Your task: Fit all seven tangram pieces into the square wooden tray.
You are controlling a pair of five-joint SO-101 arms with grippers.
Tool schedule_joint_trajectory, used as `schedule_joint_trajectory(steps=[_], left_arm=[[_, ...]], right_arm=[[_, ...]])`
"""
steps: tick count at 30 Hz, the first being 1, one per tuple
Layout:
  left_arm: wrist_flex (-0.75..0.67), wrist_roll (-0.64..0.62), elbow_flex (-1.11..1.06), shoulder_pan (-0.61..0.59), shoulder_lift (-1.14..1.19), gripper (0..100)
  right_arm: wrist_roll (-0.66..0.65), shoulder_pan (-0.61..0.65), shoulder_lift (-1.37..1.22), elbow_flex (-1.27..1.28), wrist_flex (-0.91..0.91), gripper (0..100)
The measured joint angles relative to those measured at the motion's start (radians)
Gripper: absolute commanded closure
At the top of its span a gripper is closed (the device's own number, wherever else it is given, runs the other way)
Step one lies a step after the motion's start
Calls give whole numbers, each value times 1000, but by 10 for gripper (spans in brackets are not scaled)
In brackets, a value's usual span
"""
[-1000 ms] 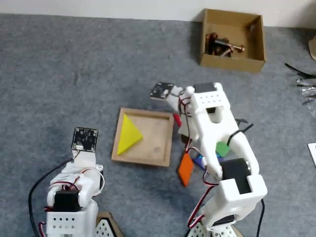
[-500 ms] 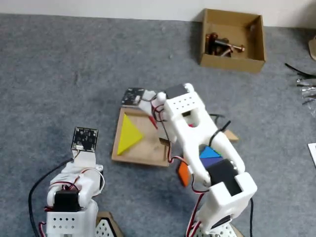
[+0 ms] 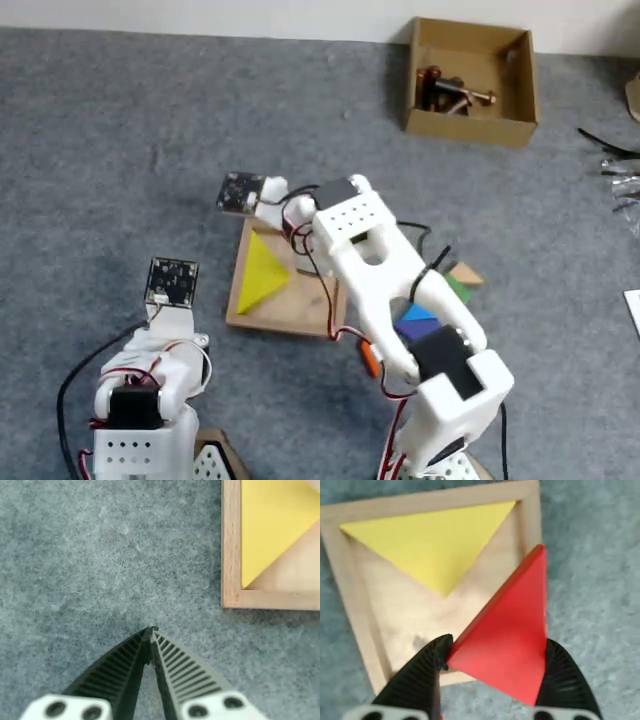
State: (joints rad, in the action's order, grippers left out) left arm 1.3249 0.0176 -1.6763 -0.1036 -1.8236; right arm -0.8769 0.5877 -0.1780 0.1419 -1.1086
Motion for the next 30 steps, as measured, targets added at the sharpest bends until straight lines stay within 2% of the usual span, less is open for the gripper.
schedule_joint_trajectory(steps=[3,11,30], left_arm=[[0,0,0,0,0,995],[0,0,0,0,0,995],[0,0,0,0,0,995]], right_arm=[[31,0,-69,0,5,810],[41,17,-184,-68,5,745],[41,84,-186,-121,5,736]])
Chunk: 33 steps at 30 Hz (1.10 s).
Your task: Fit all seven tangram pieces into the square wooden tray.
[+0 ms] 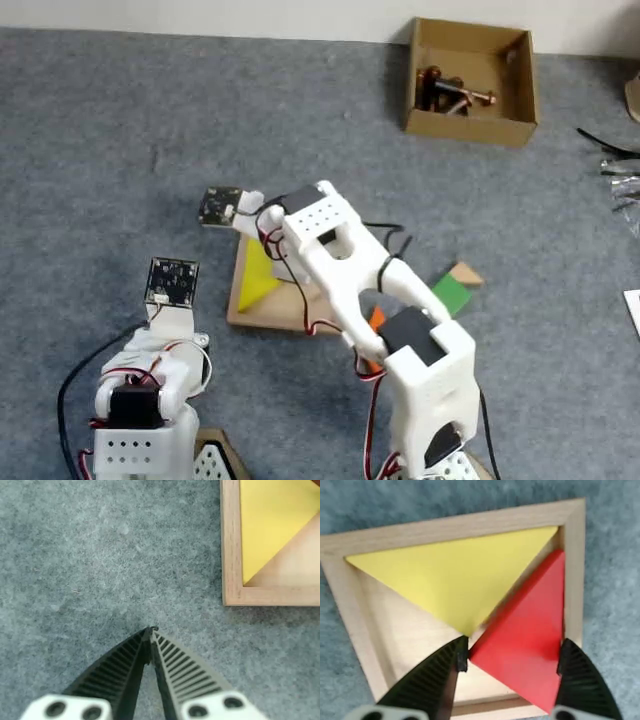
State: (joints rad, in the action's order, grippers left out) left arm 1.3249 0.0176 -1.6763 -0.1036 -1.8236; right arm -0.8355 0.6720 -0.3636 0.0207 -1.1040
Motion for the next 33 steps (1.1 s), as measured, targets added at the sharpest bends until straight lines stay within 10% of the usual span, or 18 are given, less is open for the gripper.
schedule_joint_trajectory(steps=[21,33], left_arm=[[0,0,0,0,0,995],[0,0,0,0,0,995]], right_arm=[[258,-61,97,-21,0,741],[310,-166,135,-9,-2,973]])
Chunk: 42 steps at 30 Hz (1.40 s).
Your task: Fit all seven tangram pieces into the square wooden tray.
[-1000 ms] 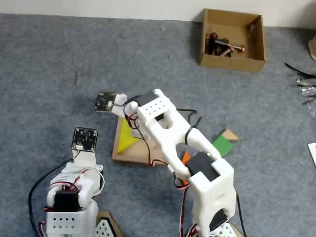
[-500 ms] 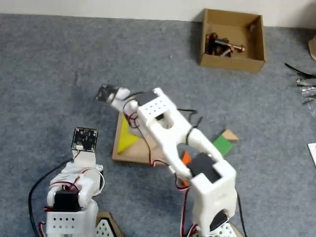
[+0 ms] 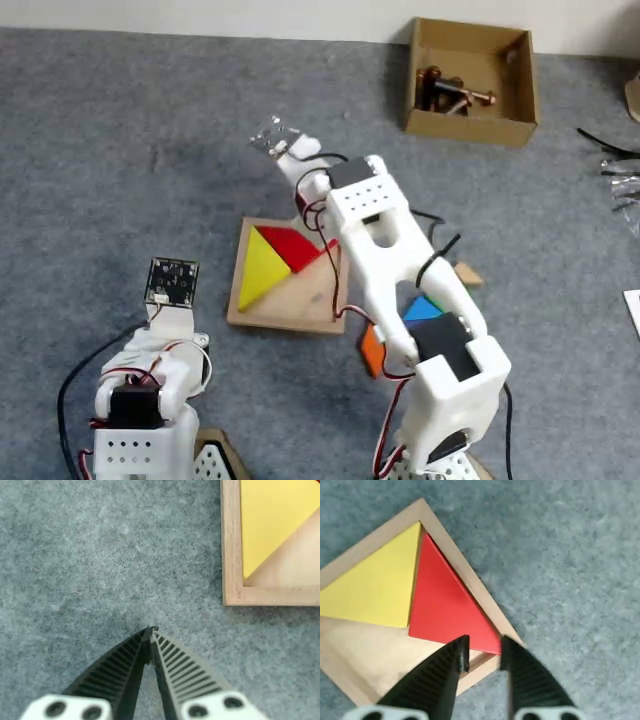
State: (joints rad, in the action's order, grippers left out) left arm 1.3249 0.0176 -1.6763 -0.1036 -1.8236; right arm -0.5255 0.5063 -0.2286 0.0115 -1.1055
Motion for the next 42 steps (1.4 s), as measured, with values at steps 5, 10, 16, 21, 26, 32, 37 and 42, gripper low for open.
schedule_joint_trajectory(steps=[5,10,16,21,26,32,37,42], left_arm=[[0,0,0,0,0,995],[0,0,0,0,0,995],[0,0,0,0,0,995],[0,0,0,0,0,995],[0,0,0,0,0,995],[0,0,0,0,0,995],[0,0,0,0,0,995],[0,0,0,0,0,995]], right_arm=[[0,-28,0,57,0,995],[0,-83,0,71,0,995],[0,-94,0,77,23,995],[0,-94,0,169,114,995],[0,-94,0,196,164,995],[0,-58,0,196,170,995],[0,6,0,196,170,995],[3,38,0,196,170,995]])
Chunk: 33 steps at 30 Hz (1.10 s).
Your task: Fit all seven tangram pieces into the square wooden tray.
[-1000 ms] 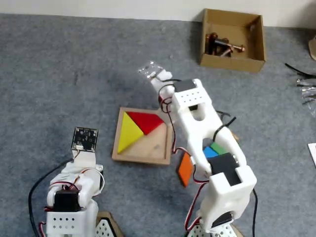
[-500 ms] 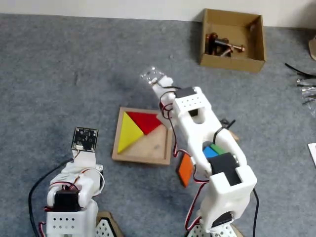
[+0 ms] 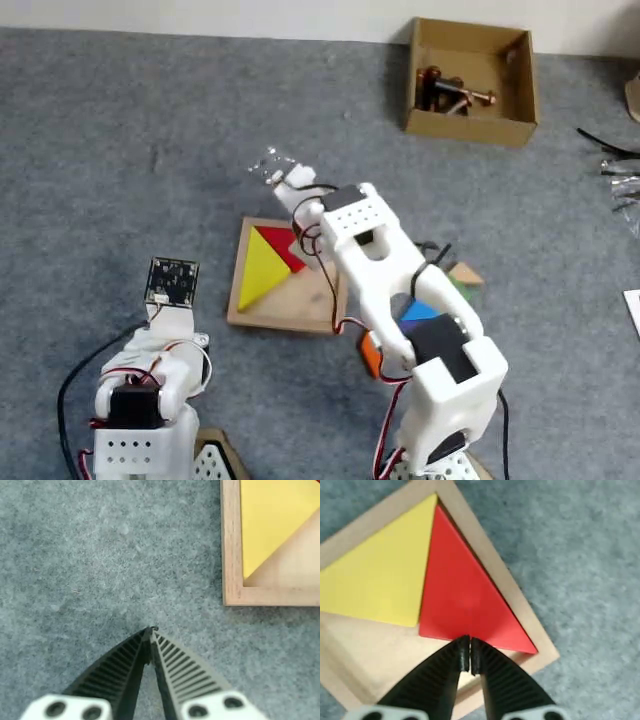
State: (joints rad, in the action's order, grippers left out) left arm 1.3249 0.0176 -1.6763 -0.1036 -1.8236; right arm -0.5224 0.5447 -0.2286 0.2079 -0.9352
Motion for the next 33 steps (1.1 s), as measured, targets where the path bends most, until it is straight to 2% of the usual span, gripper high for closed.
schedule_joint_trajectory(steps=[9,18,33], left_arm=[[0,0,0,0,0,995],[0,0,0,0,0,995],[0,0,0,0,0,995]], right_arm=[[0,64,0,40,9,995],[0,103,40,143,170,995],[0,104,40,143,176,995]])
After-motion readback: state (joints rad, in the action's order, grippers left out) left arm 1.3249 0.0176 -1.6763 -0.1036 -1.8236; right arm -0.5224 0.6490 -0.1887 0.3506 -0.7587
